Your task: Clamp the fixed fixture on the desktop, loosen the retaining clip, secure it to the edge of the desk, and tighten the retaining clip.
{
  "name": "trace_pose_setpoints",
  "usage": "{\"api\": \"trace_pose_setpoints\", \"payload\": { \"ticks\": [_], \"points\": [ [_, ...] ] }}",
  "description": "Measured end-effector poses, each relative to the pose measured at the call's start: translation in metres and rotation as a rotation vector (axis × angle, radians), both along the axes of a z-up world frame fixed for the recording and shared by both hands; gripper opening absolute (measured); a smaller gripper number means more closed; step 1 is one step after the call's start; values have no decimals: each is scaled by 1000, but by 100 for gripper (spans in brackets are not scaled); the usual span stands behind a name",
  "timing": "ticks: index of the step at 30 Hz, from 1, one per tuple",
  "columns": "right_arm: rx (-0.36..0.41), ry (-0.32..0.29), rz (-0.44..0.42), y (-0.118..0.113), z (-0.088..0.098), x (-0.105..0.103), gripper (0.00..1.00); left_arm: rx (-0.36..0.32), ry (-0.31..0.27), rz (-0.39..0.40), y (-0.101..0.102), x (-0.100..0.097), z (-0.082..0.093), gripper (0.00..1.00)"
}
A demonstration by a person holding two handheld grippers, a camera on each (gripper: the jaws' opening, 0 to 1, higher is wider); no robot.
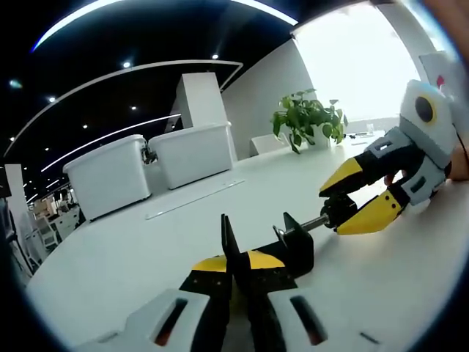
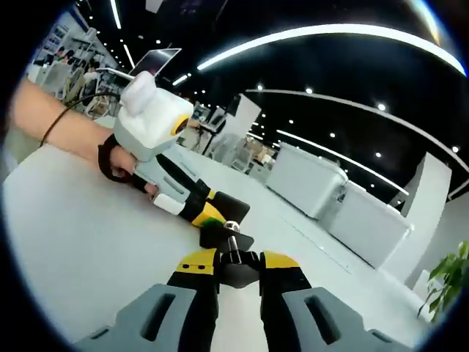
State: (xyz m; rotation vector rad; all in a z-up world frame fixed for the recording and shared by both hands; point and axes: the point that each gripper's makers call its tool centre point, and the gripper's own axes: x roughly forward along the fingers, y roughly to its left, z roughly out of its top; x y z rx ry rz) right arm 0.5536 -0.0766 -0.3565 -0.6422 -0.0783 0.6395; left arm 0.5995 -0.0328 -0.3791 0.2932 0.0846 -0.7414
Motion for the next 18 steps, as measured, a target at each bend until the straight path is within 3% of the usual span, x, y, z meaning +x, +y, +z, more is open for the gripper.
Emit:
{"api": "trace_pose_setpoints", "payload": {
  "ticks": [2,5,11,18],
  "points": [
    [-87,-62,1,2,-1,-1,20,0,0,0,0,0,0,6],
    [-161,-108,-5,3,-2,-2,20,0,0,0,0,0,0,6],
    [-182,-123,-4,3,-2,-1,20,0,0,0,0,0,0,6],
    [-316,-208,-5,5,-4,-3,20,-1,0,0,0,0,0,6]
  ]
}}
